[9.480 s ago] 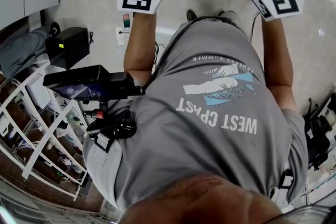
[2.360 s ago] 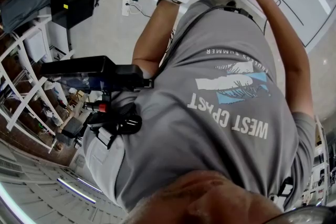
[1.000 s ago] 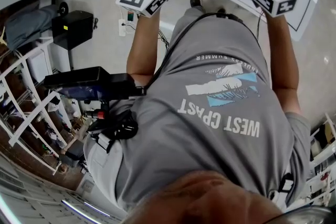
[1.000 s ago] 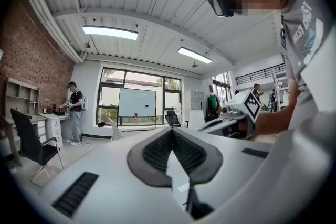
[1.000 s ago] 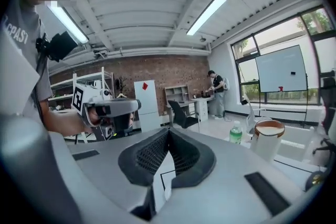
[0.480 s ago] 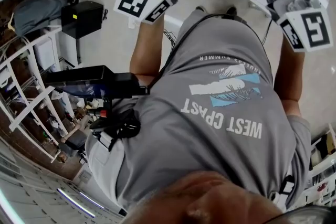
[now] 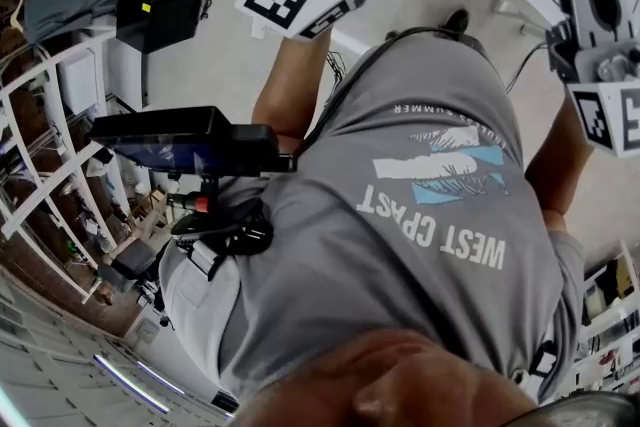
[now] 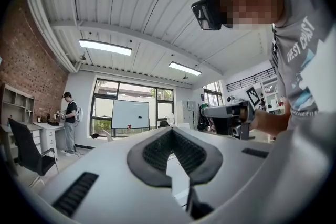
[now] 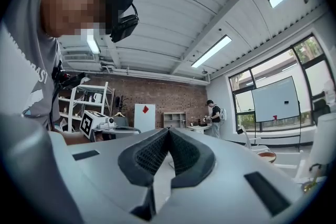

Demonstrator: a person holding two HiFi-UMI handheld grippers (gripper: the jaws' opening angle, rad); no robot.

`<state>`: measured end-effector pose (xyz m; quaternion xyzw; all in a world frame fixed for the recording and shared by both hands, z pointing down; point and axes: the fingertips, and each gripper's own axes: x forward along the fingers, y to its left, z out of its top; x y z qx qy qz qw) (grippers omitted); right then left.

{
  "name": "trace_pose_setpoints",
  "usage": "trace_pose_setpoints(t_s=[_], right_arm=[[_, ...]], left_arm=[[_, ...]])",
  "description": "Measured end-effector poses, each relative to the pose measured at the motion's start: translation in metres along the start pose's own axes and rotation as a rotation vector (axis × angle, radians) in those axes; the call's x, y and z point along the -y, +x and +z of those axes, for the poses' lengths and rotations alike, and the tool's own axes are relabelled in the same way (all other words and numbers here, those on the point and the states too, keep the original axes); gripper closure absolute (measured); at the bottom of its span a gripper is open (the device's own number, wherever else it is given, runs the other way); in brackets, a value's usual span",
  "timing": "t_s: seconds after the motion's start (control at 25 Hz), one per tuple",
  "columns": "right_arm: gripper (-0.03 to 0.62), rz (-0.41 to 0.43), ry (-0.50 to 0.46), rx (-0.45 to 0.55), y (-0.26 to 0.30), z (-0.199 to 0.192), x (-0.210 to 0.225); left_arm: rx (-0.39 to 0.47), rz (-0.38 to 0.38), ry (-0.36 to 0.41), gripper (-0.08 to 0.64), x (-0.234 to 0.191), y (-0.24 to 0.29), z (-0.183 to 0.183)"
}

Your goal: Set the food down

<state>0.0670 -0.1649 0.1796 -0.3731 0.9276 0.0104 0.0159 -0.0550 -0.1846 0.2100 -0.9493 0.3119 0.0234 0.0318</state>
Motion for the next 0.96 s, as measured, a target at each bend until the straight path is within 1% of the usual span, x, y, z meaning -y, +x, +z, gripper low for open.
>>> trace_pose_setpoints(t_s=[0.12,0.28,0.44,0.68,0.84,0.96], right_arm=[[0.584,-0.026,0.003,-0.005,-0.007,0.007,-0.032],[0.584,-0.044,0.000,-0.002,-0.010,0.008,-0.074],[0.584,-0.064,-0.004,-0.002,-0.012,0.010,-0.106],[0.584,-0.089,-0.029,0.015,-0.043,0.025,-0.123],[0.584,-0.085,-0.029,0.026,-0.078,0.018,-0.121],[0.584,-0.073,-0.029,0.027,-0.103,0.015,-0.119]], left_arm=[[-0.003,-0.019,0.004,0.554,0.013,-0.032,0.006],[-0.008,-0.044,0.006,0.554,0.020,-0.069,0.004],[-0.008,-0.070,-0.001,0.554,0.026,-0.094,0.003],[0.012,-0.101,0.018,0.554,0.057,-0.101,0.013],[0.000,-0.092,0.021,0.554,0.088,-0.091,0.005],[0.007,-0.083,0.020,0.554,0.112,-0.080,0.002]])
